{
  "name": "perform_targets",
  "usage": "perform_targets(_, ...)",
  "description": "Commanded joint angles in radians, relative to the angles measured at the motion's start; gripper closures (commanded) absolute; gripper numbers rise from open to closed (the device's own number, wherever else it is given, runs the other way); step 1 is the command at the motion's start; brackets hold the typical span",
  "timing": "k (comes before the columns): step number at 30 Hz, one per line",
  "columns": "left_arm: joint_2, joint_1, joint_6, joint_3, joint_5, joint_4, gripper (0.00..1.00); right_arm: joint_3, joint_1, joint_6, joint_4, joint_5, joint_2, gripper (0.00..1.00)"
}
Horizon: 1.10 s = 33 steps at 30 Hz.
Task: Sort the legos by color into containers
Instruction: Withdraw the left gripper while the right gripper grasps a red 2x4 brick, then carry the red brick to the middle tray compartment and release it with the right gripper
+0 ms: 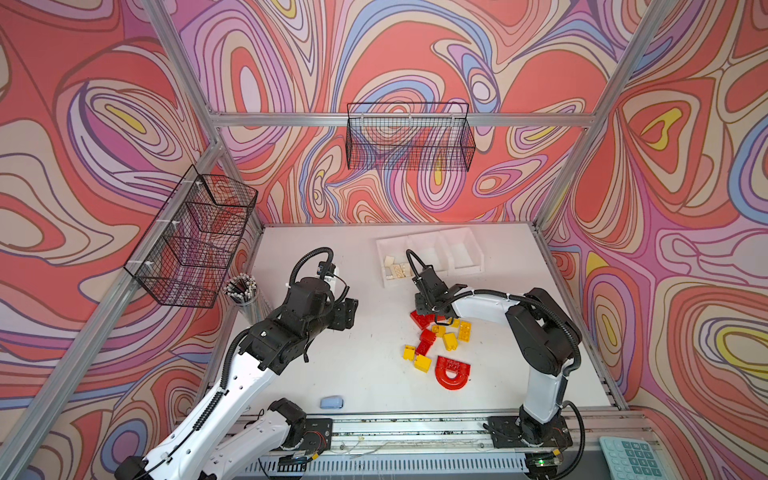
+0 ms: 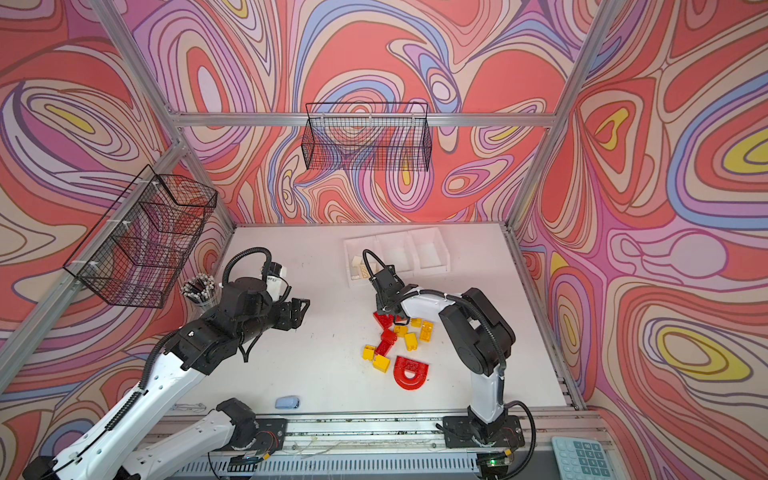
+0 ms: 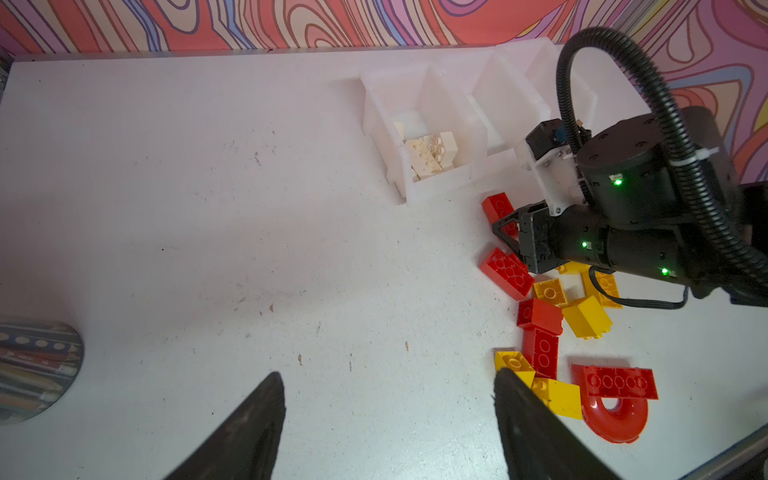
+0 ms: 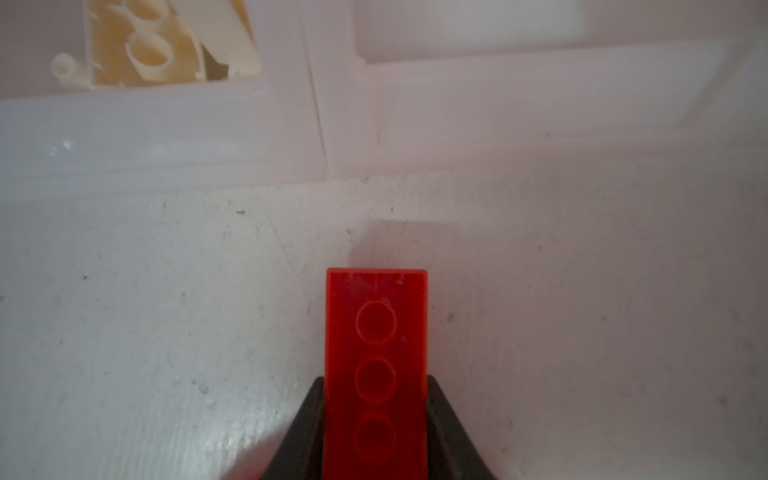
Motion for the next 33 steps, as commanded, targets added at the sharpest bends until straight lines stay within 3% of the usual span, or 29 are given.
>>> perform_targets(1, -0.009, 0.004, -0.002, -0.011, 0.002, 0.011, 0.21, 0.041, 0.016, -0.009, -0.045, 0.024, -0.033, 0.87)
perform_targets(12, 0.006, 0.004, -0.003, -0.008, 0.020, 0.009, 0.22, 0.249, 0.000, -0.105, -0.211, 0.017, -0.098, 0.87)
perform_targets(25, 0.027, 0.003, 0.007, -0.008, 0.024, 0.008, 0.22, 0.600, -0.206, -0.134, -0.271, -0.215, 0.133, 0.87)
perform_targets(33, 0.050, 0.003, 0.008, -0.005, 0.038, 0.008, 0.22, 0.724, -0.234, -0.141, -0.290, -0.220, 0.275, 0.80)
